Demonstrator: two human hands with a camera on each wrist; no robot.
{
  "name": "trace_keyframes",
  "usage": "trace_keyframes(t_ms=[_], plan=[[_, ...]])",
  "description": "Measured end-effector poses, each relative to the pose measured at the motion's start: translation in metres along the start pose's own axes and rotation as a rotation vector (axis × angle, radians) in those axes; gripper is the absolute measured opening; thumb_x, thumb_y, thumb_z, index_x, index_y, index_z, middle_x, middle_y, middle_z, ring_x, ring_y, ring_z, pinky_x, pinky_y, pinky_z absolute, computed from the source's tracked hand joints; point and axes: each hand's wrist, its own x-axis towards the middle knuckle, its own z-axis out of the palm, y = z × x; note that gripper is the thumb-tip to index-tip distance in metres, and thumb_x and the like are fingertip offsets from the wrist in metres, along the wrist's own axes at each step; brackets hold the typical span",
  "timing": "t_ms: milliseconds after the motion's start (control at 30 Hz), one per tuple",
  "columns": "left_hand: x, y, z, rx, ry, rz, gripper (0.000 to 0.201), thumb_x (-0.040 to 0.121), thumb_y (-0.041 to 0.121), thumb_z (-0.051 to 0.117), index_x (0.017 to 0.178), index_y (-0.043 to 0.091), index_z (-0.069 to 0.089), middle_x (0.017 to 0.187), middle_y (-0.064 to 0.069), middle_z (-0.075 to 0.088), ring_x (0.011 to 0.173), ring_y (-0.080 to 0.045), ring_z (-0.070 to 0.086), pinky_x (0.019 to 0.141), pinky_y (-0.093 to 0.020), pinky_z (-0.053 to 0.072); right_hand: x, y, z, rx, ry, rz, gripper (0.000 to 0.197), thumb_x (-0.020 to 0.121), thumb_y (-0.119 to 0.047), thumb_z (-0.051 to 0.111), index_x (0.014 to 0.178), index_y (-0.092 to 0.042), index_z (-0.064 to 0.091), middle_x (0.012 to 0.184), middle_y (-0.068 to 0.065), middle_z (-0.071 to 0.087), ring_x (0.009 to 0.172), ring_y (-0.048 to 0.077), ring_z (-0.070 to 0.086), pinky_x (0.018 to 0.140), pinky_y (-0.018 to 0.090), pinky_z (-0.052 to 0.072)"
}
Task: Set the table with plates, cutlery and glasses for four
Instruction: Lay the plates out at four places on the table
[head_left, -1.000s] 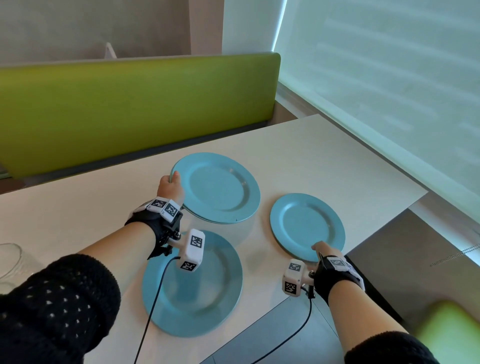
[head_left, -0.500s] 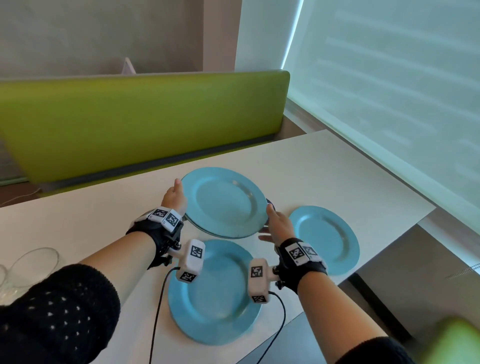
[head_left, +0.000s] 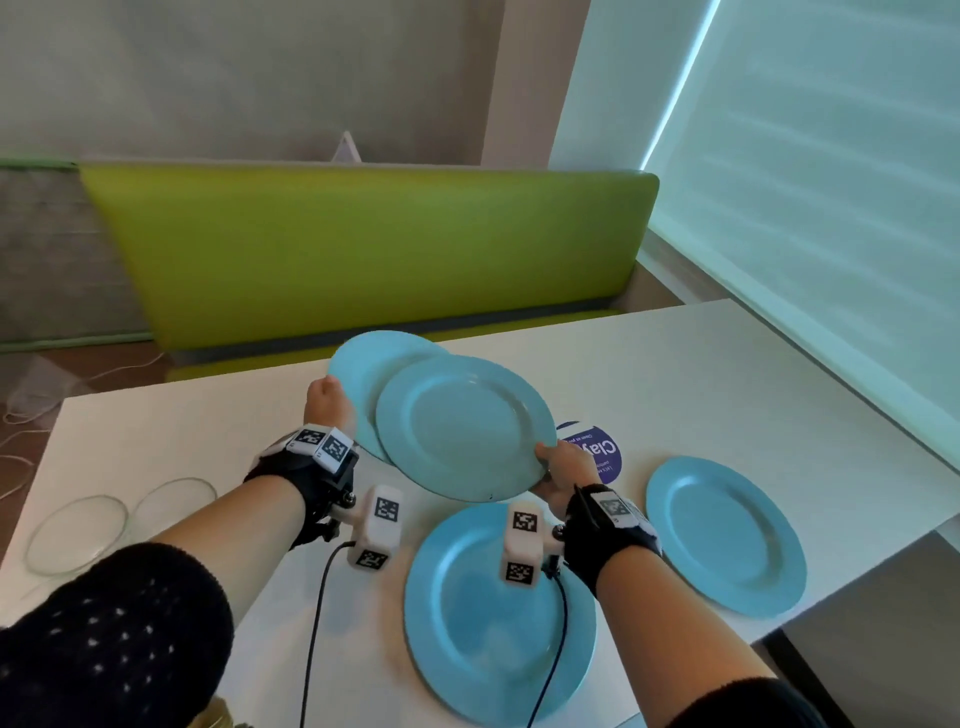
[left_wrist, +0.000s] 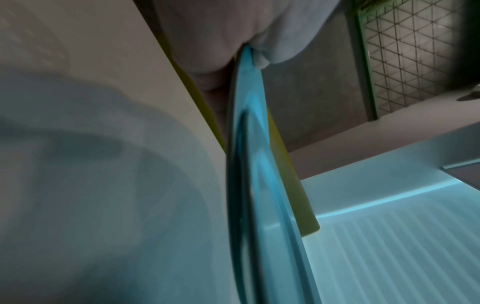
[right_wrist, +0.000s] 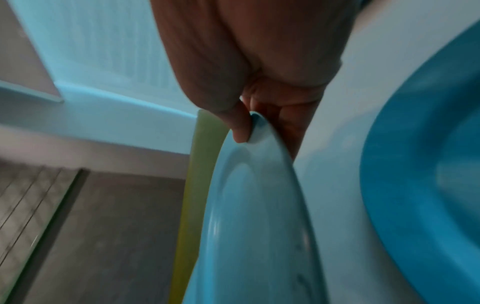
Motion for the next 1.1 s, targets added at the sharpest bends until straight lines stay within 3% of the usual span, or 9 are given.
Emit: trace_keyframes(t_ms=[133,333,400,467,567,667,800,900,1100], plan=[[0.022,0.01,-0.024,-0.017,0.19,0.017,0.045,0.102,0.021,0.022,0.137,-0.003,0.037,0.14,-0.024,0.044,0.125,-0.038,0.045,0.096,-0.037,0.037,0.02,-0.009,0.006,0.032,0.025,0.034,0.029,0.098,0.002,0.037,0.123,0.001,0.051,0.111,0.021,0.058,0.09,0.031,0.056,0.081,0.05,0.048],[0.054,0.017,-0.049,-0.062,0.324,-0.036,0.046,0.103,0.026,0.022,0.138,0.0,0.034,0.139,-0.024,0.045,0.123,-0.039,0.046,0.097,-0.04,0.037,0.051,-0.009,0.024,0.013,0.117,0.084,0.032,0.097,0.002,0.04,0.129,0.004,0.046,0.13,0.025,0.053,0.102,0.036,0.057,0.067,0.048,0.053],[0.061,0.014,-0.054,-0.082,0.36,-0.055,0.046,0.103,0.026,0.022,0.139,0.0,0.033,0.141,-0.022,0.044,0.125,-0.038,0.046,0.097,-0.038,0.036,0.06,-0.004,0.033,-0.026,0.12,0.111,0.033,0.096,0.003,0.04,0.128,0.006,0.045,0.13,0.026,0.053,0.114,0.042,0.055,0.078,0.053,0.05],[0.069,0.011,-0.057,-0.093,0.375,-0.067,0.046,0.103,0.026,0.023,0.138,-0.001,0.034,0.14,-0.023,0.045,0.124,-0.038,0.047,0.097,-0.038,0.037,0.067,0.002,0.043,-0.05,0.113,0.126,0.033,0.096,0.003,0.04,0.129,0.006,0.044,0.13,0.027,0.052,0.115,0.044,0.054,0.084,0.055,0.048],[0.079,0.004,-0.058,-0.122,0.377,-0.081,0.045,0.102,0.026,0.024,0.137,-0.001,0.035,0.137,-0.025,0.047,0.121,-0.038,0.049,0.095,-0.038,0.039,0.075,0.009,0.054,-0.096,0.086,0.145,0.035,0.098,0.001,0.038,0.132,0.009,0.043,0.132,0.028,0.051,0.102,0.043,0.059,0.064,0.037,0.055],[0.084,0.002,-0.056,-0.128,0.368,-0.087,0.046,0.103,0.025,0.023,0.137,-0.002,0.035,0.138,-0.024,0.046,0.122,-0.037,0.048,0.095,-0.037,0.038,0.08,0.015,0.064,-0.105,0.062,0.168,0.038,0.099,0.0,0.036,0.136,0.008,0.039,0.138,0.025,0.046,0.122,0.04,0.05,0.069,0.031,0.054],[0.088,0.007,-0.053,-0.155,0.367,-0.084,0.046,0.103,0.025,0.023,0.137,-0.002,0.035,0.139,-0.023,0.045,0.124,-0.036,0.046,0.094,-0.036,0.037,0.087,0.02,0.073,-0.098,0.055,0.211,0.036,0.096,-0.002,0.044,0.131,0.007,0.044,0.13,0.018,0.053,0.122,0.04,0.051,0.097,0.05,0.046],[0.1,0.007,-0.052,-0.215,0.351,-0.075,0.045,0.102,0.028,0.025,0.135,0.001,0.038,0.137,-0.021,0.048,0.121,-0.036,0.05,0.098,-0.038,0.043,0.086,0.019,0.08,-0.135,0.043,0.263,0.035,0.094,-0.004,0.051,0.125,0.01,0.049,0.121,0.024,0.058,0.115,0.04,0.056,0.094,0.046,0.049],[0.113,0.004,-0.047,-0.333,0.312,-0.073,0.043,0.098,0.033,0.029,0.129,0.006,0.043,0.128,-0.021,0.053,0.114,-0.038,0.055,0.095,-0.056,0.047,0.087,0.016,0.091,-0.062,-0.015,0.27,0.039,0.094,0.001,0.049,0.131,0.01,0.044,0.129,0.03,0.052,0.116,0.043,0.054,0.086,0.046,0.049]])
